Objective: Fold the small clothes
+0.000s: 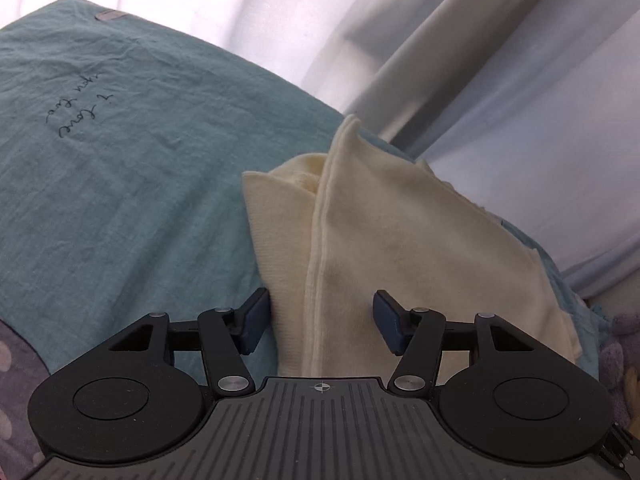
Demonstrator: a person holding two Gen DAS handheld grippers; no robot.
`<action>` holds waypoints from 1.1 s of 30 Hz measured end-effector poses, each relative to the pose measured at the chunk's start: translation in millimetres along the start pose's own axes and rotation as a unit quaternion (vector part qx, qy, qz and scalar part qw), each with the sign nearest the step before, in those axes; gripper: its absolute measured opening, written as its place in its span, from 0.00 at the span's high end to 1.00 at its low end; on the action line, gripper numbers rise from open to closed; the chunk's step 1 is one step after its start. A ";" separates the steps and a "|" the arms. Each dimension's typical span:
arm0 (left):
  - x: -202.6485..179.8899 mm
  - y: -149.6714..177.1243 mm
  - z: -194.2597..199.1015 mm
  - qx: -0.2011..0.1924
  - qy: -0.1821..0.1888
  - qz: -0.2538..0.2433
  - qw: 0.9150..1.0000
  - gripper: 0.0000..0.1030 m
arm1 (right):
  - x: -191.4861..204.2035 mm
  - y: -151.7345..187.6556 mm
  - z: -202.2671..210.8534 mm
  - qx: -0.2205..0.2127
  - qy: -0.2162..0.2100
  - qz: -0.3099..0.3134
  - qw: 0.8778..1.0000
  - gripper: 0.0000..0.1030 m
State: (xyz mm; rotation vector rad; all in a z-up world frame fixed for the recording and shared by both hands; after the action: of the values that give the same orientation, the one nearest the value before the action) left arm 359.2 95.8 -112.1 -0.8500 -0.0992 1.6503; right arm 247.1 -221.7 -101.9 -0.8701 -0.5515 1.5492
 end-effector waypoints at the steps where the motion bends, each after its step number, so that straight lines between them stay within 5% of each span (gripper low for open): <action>1: -1.3 -0.4 -0.3 0.001 0.001 0.001 1.000 0.44 | 4.5 -1.5 1.3 -0.002 -0.007 0.000 1.000 0.82; 6: -2.7 -4.6 -4.1 0.008 0.006 0.002 1.000 0.57 | 47.9 -23.9 -2.0 -0.019 -0.066 0.018 0.997 0.86; 14: 5.5 -8.6 -9.1 0.006 0.031 0.032 0.999 0.58 | 111.8 -34.6 -27.1 -0.011 -0.121 0.073 0.990 0.86; 26: 8.9 -8.7 -12.1 0.016 0.045 0.046 0.998 0.74 | 134.6 -29.2 -27.7 -0.032 -0.154 0.101 0.982 0.87; 33: 9.7 -6.5 -15.6 0.013 0.046 0.043 0.998 0.69 | 124.8 -45.9 -22.2 -0.046 -0.155 0.064 0.985 0.87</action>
State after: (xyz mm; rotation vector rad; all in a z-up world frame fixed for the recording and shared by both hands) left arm 373.3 100.2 -124.8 -0.9205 0.0219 1.6857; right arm 292.4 -94.9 -107.3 -0.7500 -0.8090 1.8031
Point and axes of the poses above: each gripper's, at about its wrist camera, not at the fingertips, and z roughly against the way its jaws point, x to its left, y to its underside, the point moved 6 cm from there along -z, roughly the way its jaws point, and after that the axes turned 3 degrees about z, right-handed, at the moved point
